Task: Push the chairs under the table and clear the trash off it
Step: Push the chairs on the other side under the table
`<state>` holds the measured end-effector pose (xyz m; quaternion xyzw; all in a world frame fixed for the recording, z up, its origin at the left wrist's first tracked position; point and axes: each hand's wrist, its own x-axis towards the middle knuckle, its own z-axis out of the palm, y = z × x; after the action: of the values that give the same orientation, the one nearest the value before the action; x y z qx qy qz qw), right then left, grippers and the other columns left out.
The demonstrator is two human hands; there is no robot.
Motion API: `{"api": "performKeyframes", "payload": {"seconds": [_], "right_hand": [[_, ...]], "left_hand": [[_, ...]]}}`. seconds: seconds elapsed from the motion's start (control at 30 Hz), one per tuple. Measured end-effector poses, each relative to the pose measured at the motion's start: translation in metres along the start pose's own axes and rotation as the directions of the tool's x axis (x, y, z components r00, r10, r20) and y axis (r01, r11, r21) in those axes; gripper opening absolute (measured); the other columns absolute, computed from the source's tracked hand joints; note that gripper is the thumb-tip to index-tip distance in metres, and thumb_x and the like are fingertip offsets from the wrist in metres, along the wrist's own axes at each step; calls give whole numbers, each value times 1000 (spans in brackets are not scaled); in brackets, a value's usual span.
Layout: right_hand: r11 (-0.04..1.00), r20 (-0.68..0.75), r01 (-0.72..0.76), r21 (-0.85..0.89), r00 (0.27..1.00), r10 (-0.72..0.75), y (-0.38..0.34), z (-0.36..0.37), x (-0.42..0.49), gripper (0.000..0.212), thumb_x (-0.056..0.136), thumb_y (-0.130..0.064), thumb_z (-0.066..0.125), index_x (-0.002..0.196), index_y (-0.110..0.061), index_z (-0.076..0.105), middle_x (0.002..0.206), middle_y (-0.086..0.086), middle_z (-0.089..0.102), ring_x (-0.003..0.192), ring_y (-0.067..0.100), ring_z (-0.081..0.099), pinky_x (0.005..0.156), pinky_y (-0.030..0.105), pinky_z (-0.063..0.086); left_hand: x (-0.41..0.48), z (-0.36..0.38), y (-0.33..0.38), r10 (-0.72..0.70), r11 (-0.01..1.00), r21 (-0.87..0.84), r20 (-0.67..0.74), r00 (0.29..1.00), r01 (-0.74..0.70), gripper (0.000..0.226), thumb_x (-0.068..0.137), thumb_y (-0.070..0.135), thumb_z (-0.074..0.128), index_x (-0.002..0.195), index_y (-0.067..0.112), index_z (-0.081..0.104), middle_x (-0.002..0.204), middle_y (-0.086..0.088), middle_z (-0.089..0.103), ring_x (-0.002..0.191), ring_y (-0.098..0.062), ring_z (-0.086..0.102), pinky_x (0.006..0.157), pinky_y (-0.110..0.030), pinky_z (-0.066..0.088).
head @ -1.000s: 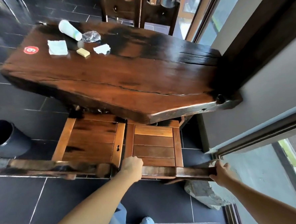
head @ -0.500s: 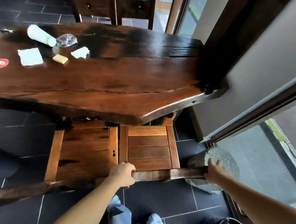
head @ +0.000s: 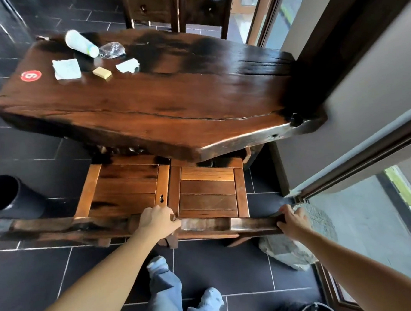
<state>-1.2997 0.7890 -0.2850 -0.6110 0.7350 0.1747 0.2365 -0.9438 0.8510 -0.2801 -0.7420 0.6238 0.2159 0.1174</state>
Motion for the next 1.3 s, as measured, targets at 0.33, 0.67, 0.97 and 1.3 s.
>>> {"api": "performKeyframes", "payload": {"seconds": [0.33,0.67,0.97,1.3], "right_hand": [[971,-101,190,-146,973,-206,-5,-2,-7,51,90,-45,49,135,-23,34,141,6,31,133,27,28,106,47,31],[793,23,568,-220,815,-578,-107,26,-28,76,82,-46,65,144,-28,24,146,2,30,138,26,26,112,58,19],[925,7,341,-168,939,-344,-123,78,-17,54,84,-7,56,129,-22,30,133,6,31,132,26,29,112,63,6],[894,12,415,-169,908,-419,-122,71,-12,48,88,-12,53,129,-24,32,138,5,28,137,24,22,112,63,7]], "left_hand": [[-30,9,-6,46,997,58,-12,999,-45,78,80,64,54,141,21,34,153,-4,32,143,-21,25,119,-39,16],[-39,1,-24,-75,980,176,-102,992,92,88,73,57,68,143,26,25,137,-6,46,127,-25,42,105,-39,35],[-33,1,-26,40,933,360,-99,994,-2,72,79,59,59,137,23,34,127,-16,53,115,-32,51,100,-42,34],[-23,-6,-25,113,901,426,-45,993,-83,61,82,51,61,129,17,40,118,-11,61,107,-30,59,94,-40,38]]}}
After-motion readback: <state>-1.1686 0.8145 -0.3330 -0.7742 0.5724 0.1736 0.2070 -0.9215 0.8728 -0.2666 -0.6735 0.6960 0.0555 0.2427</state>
